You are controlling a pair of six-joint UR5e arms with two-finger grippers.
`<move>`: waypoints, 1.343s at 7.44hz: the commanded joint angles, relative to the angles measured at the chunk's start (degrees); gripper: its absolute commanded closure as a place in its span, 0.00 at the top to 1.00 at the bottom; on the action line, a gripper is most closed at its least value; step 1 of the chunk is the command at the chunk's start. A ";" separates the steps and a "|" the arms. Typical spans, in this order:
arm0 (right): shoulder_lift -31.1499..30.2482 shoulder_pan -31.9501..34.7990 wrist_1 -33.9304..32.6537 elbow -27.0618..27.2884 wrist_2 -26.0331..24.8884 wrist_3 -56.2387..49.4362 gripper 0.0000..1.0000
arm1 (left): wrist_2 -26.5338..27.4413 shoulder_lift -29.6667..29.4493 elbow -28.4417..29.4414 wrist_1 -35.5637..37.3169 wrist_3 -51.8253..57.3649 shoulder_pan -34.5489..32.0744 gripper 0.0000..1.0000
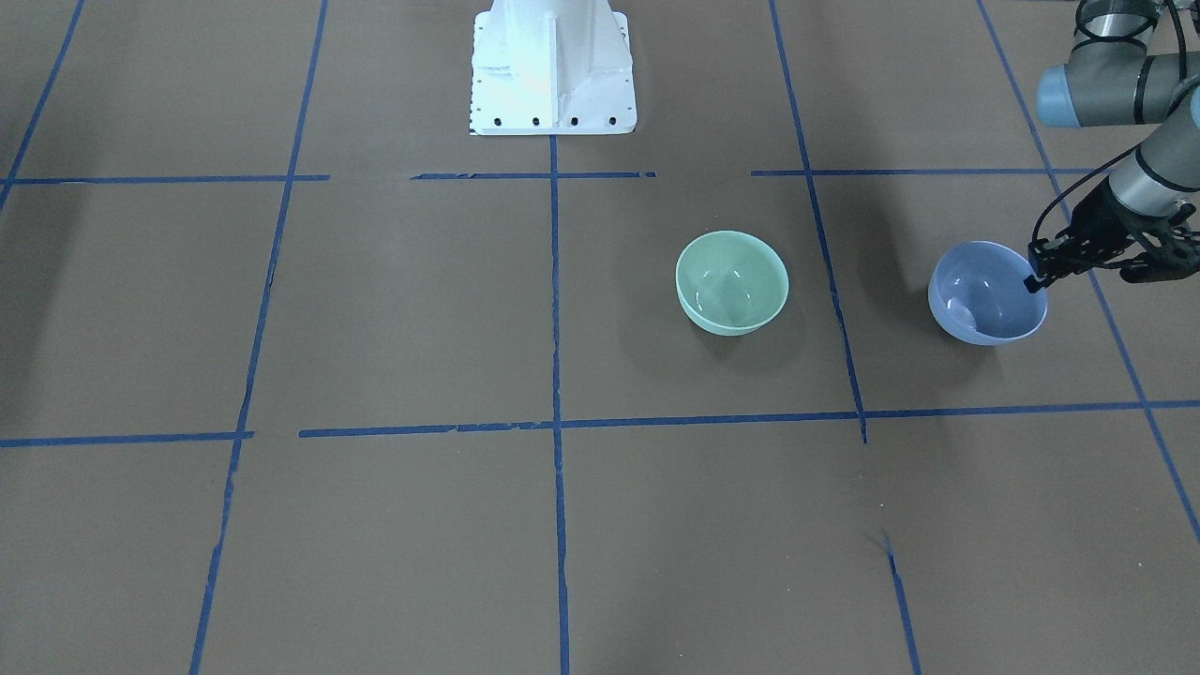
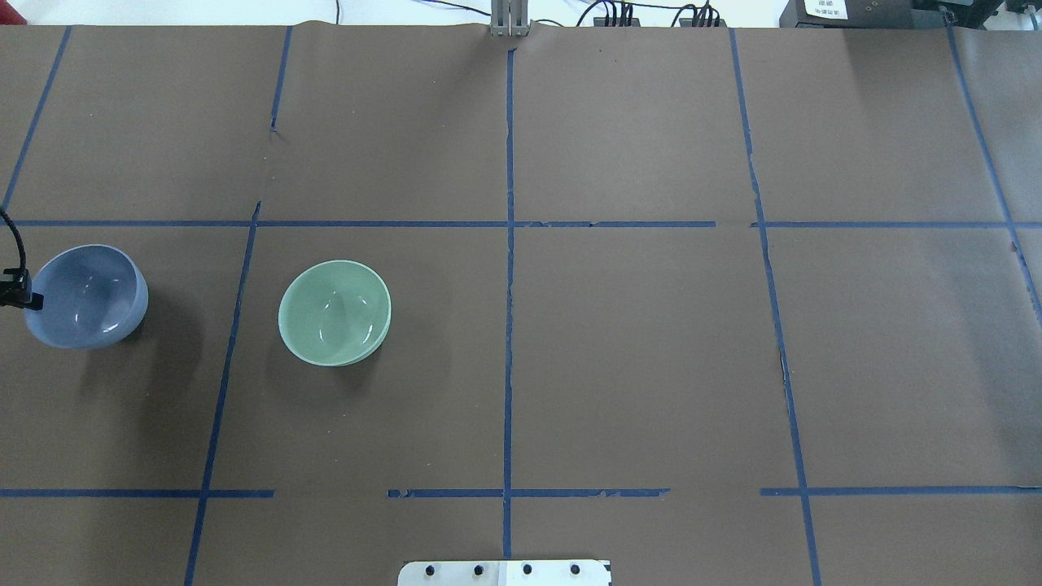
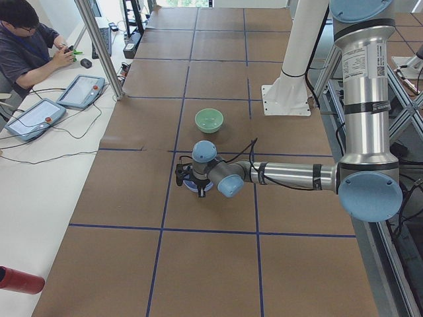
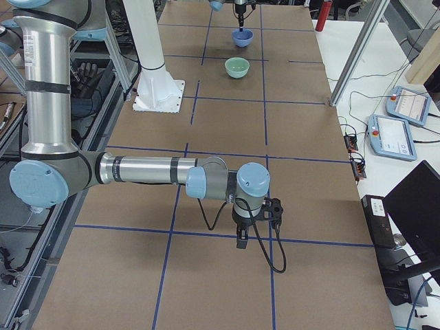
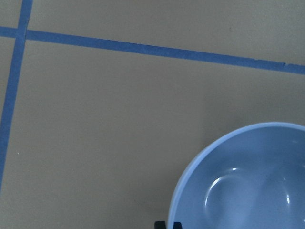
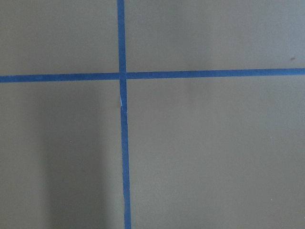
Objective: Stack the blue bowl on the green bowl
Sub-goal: 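Reach the left gripper down to the blue bowl's rim and grasp it, then lift the blue bowl with the left gripper toward the green bowl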
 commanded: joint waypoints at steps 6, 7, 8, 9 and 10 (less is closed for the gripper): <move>0.00 -0.02 0.00 0.00 0.00 -0.03 1.00 | -0.86 -5.48 -27.02 24.58 -13.73 0.09 0.00; 0.00 -0.02 0.00 0.00 0.00 0.05 1.00 | 2.55 -7.86 -26.41 24.67 -19.10 4.81 0.00; 0.00 -0.02 0.00 0.00 0.00 -0.03 1.00 | 3.28 -11.01 -24.75 24.76 -23.42 7.90 0.00; 0.00 -0.02 0.00 0.00 0.00 -0.03 1.00 | 5.29 -14.18 -22.99 26.67 -26.68 10.71 0.00; 0.00 -0.02 0.00 0.00 0.00 0.05 1.00 | 6.88 -19.26 -20.89 30.00 -28.72 13.00 0.00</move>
